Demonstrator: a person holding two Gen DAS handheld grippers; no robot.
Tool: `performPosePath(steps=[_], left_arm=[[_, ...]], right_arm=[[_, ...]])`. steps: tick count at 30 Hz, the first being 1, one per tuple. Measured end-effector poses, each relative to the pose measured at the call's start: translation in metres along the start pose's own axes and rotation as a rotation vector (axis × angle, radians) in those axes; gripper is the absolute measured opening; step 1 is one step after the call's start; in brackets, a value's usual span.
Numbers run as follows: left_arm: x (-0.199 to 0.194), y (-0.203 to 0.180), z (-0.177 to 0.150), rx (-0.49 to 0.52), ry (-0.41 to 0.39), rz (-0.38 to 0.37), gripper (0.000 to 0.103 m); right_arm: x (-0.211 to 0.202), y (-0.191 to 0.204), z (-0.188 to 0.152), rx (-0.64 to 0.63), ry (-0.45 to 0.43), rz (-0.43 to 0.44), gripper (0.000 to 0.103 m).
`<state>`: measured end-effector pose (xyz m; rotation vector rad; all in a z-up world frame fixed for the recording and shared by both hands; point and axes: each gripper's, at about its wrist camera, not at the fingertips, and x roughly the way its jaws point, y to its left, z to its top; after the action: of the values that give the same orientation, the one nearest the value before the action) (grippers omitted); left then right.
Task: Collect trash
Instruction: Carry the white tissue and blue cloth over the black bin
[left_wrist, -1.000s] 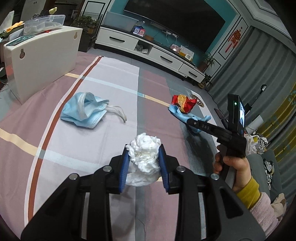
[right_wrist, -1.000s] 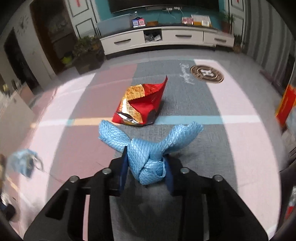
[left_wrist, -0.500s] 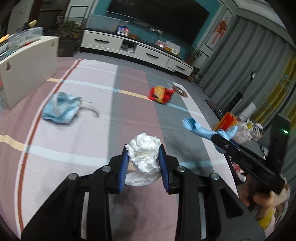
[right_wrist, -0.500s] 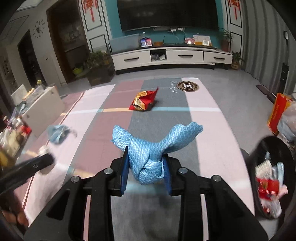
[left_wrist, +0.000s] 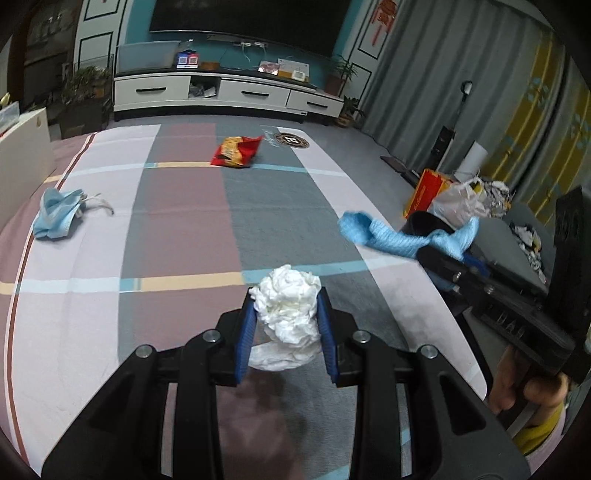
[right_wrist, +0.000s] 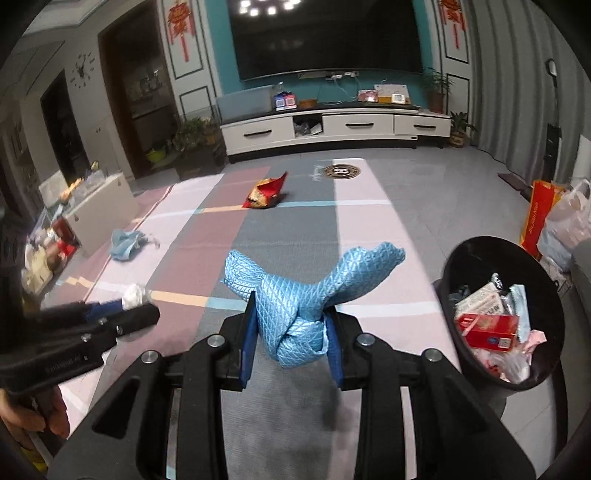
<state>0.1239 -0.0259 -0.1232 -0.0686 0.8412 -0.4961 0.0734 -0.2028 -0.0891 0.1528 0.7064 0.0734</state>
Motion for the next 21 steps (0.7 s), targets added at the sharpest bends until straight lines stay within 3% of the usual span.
performPosePath(steps=[8, 21], left_arm=[[0.010, -0.051, 0.014, 0.069, 0.010, -0.028, 0.032], [0.053, -0.145, 0.043, 0.193, 0.032, -0.104, 0.032]], right_arm=[[-0.028, -0.041, 0.006, 0.091, -0.066, -0.016, 0.033], [-0.055, -0.115, 0.000, 0.237, -0.116, -0.145, 0.033]])
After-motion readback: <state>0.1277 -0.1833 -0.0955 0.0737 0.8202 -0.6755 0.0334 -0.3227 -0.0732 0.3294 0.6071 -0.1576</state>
